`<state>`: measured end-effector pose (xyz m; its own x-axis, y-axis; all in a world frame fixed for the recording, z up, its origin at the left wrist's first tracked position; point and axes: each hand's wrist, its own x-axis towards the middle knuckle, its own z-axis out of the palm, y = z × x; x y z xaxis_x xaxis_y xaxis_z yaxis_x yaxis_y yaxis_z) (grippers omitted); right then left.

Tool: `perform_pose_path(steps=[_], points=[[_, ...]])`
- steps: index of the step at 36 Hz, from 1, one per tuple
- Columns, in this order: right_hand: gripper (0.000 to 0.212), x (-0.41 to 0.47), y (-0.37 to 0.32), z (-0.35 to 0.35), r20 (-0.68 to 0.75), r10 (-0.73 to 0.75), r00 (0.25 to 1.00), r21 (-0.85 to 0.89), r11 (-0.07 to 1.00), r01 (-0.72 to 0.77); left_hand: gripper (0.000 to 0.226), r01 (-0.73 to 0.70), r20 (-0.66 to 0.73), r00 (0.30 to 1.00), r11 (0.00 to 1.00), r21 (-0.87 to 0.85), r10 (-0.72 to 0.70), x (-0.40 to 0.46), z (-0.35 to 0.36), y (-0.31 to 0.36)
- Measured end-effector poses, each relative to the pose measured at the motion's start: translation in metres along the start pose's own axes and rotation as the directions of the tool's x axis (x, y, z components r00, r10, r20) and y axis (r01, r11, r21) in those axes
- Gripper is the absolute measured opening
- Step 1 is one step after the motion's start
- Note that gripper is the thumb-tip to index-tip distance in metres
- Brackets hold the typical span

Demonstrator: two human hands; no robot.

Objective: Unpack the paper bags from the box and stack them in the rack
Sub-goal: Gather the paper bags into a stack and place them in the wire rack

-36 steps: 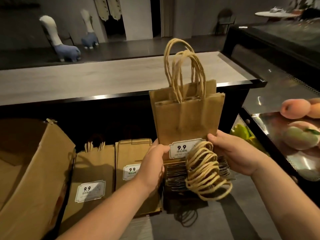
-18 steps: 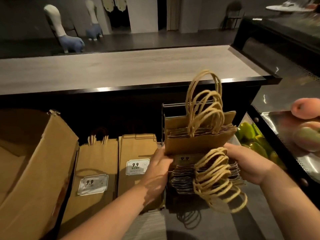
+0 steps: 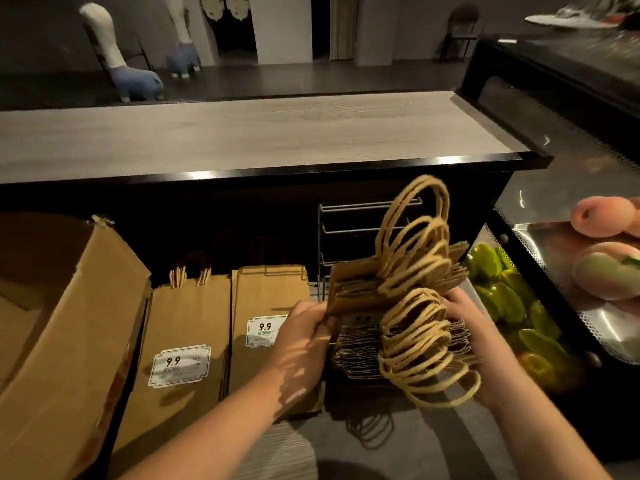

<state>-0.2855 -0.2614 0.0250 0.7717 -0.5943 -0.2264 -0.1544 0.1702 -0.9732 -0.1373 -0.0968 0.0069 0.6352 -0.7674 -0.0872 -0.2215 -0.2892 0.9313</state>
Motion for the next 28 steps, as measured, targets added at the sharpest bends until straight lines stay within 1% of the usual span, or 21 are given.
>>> perform_pose_path(steps=[1, 2, 3, 4, 5, 6, 7, 8, 9, 10, 12, 13, 15, 17, 19, 21, 23, 25, 26, 28], points=[[0.04, -0.002, 0.003, 0.0, -0.048, 0.002, 0.999, -0.05, 0.999, -0.004, 0.028, 0.009, 0.01, 1.0, 1.0, -0.007, -0.009, -0.001, 0.0, -0.003], [0.045, -0.003, 0.005, 0.0, -0.112, 0.01, 0.994, -0.052, 0.999, -0.016, 0.027, 0.016, 0.025, 1.0, 1.0, -0.02, -0.016, -0.003, 0.0, -0.006], [0.045, -0.003, 0.005, 0.001, -0.178, 0.021, 0.984, -0.039, 0.999, -0.028, 0.025, 0.023, 0.034, 0.999, 0.999, -0.034, -0.022, -0.004, 0.0, -0.009], [0.041, -0.002, 0.006, 0.003, -0.198, 0.014, 0.98, -0.044, 0.999, -0.023, 0.024, 0.025, 0.036, 0.999, 0.999, -0.047, -0.024, -0.004, 0.001, -0.011], [0.035, -0.003, 0.008, 0.006, -0.201, 0.013, 0.979, 0.014, 1.0, -0.01, 0.024, 0.016, 0.031, 0.999, 0.998, -0.059, -0.015, -0.004, 0.002, -0.01], [0.029, -0.007, 0.01, 0.01, -0.206, 0.034, 0.978, 0.123, 0.992, -0.009, 0.025, 0.003, 0.015, 1.0, 0.998, -0.071, -0.002, -0.004, 0.002, -0.01], [0.027, -0.013, 0.011, 0.012, -0.202, 0.056, 0.978, 0.236, 0.972, -0.007, 0.027, -0.01, -0.007, 1.0, 0.997, -0.082, 0.009, -0.004, 0.003, -0.009], [0.027, -0.021, 0.014, 0.009, -0.163, 0.043, 0.986, 0.331, 0.944, 0.014, 0.027, -0.012, -0.032, 0.999, 0.995, -0.104, 0.009, -0.003, 0.003, -0.008], [0.029, -0.025, 0.016, 0.006, -0.115, 0.014, 0.993, 0.381, 0.924, 0.031, 0.027, -0.002, -0.049, 0.999, 0.99, -0.138, -0.005, -0.002, 0.003, -0.006], [0.035, -0.026, 0.015, 0.003, -0.047, -0.019, 0.999, 0.386, 0.922, 0.035, 0.026, 0.017, -0.049, 0.998, 0.985, -0.169, -0.026, 0.0, 0.002, -0.004], [0.048, -0.025, 0.013, -0.002, 0.097, -0.045, 0.994, 0.388, 0.922, 0.004, 0.024, 0.06, -0.033, 0.997, 0.991, -0.122, -0.065, 0.002, 0.003, -0.002], [0.05, -0.025, 0.013, -0.004, 0.148, -0.038, 0.988, 0.4, 0.916, -0.024, 0.024, 0.063, -0.025, 0.998, 0.994, -0.086, -0.066, 0.002, 0.003, -0.002], [0.051, -0.026, 0.016, -0.008, 0.198, -0.042, 0.979, 0.395, 0.918, -0.04, 0.025, 0.046, -0.011, 0.999, 0.997, -0.063, -0.047, 0.0, 0.005, -0.003], [0.055, -0.026, 0.018, -0.009, 0.199, -0.055, 0.978, 0.383, 0.923, -0.026, 0.027, 0.016, 0.017, 1.0, 0.999, -0.035, -0.015, -0.002, 0.005, -0.006], [0.06, -0.025, 0.019, -0.008, 0.162, -0.065, 0.985, 0.343, 0.939, 0.006, 0.028, -0.038, 0.047, 0.998, 0.999, 0.031, 0.036, -0.004, 0.005, -0.008], [0.064, -0.025, 0.02, -0.007, 0.114, -0.075, 0.991, 0.303, 0.952, 0.037, 0.028, -0.089, 0.03, 0.996, 0.994, 0.056, 0.088, -0.004, 0.005, -0.006], [0.062, -0.025, 0.021, -0.006, 0.073, -0.076, 0.994, 0.288, 0.956, 0.052, 0.027, -0.106, -0.031, 0.994, 0.994, -0.026, 0.105, -0.005, 0.005, 0.0], [0.048, -0.027, 0.021, -0.004, 0.048, -0.093, 0.995, 0.273, 0.959, 0.076, 0.027, -0.079, -0.066, 0.995, 0.991, -0.105, 0.072, -0.002, 0.003, 0.003], [0.043, -0.028, 0.022, -0.003, 0.038, -0.093, 0.995, 0.271, 0.959, 0.08, 0.027, -0.072, -0.07, 0.996, 0.99, -0.122, 0.064, -0.001, 0.003, 0.004], [0.044, -0.03, 0.021, 0.0, 0.02, -0.082, 0.996, 0.275, 0.959, 0.073, 0.03, -0.067, -0.086, 0.995, 0.991, -0.117, 0.058, 0.0, 0.005, 0.002]])
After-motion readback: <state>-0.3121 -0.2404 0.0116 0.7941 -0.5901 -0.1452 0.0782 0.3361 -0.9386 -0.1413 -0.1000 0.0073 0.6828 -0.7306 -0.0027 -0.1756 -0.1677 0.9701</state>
